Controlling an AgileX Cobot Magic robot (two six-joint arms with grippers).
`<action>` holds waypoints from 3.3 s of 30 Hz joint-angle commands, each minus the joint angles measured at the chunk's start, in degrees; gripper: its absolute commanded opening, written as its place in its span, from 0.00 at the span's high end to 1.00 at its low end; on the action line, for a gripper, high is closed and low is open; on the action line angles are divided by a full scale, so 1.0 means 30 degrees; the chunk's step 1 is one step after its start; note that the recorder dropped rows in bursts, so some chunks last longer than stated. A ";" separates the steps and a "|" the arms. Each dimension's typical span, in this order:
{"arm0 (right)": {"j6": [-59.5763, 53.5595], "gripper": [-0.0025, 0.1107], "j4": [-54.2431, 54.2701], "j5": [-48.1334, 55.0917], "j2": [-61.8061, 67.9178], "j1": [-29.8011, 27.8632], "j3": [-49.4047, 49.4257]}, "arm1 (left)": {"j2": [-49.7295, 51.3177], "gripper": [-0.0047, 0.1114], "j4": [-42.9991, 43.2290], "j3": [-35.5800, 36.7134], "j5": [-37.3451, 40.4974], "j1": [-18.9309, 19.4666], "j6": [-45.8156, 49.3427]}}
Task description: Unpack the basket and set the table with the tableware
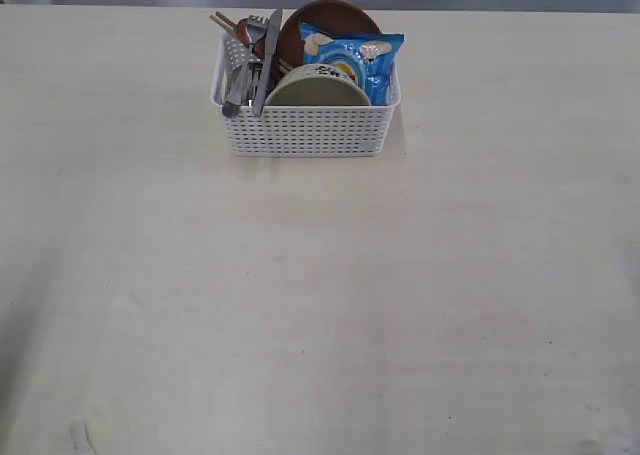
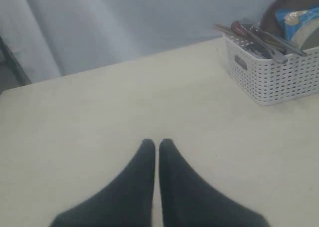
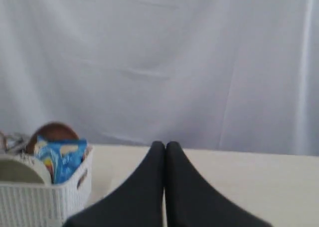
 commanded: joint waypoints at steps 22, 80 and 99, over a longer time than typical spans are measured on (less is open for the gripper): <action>0.6180 0.69 0.2468 0.2613 0.8991 0.2929 -0.6821 | 0.5745 0.94 -1.0163 -0.5429 -0.3856 -0.0019 -0.5754; 0.7013 0.61 -0.1777 1.9026 4.4164 1.0633 -3.9489 | 1.3924 0.67 -1.0072 -0.9875 0.1538 -0.0019 0.0134; 0.7013 0.98 -0.1811 1.8475 4.4699 1.0585 -3.9489 | 1.3924 0.67 -1.0072 -0.9875 0.1538 -0.0019 0.0134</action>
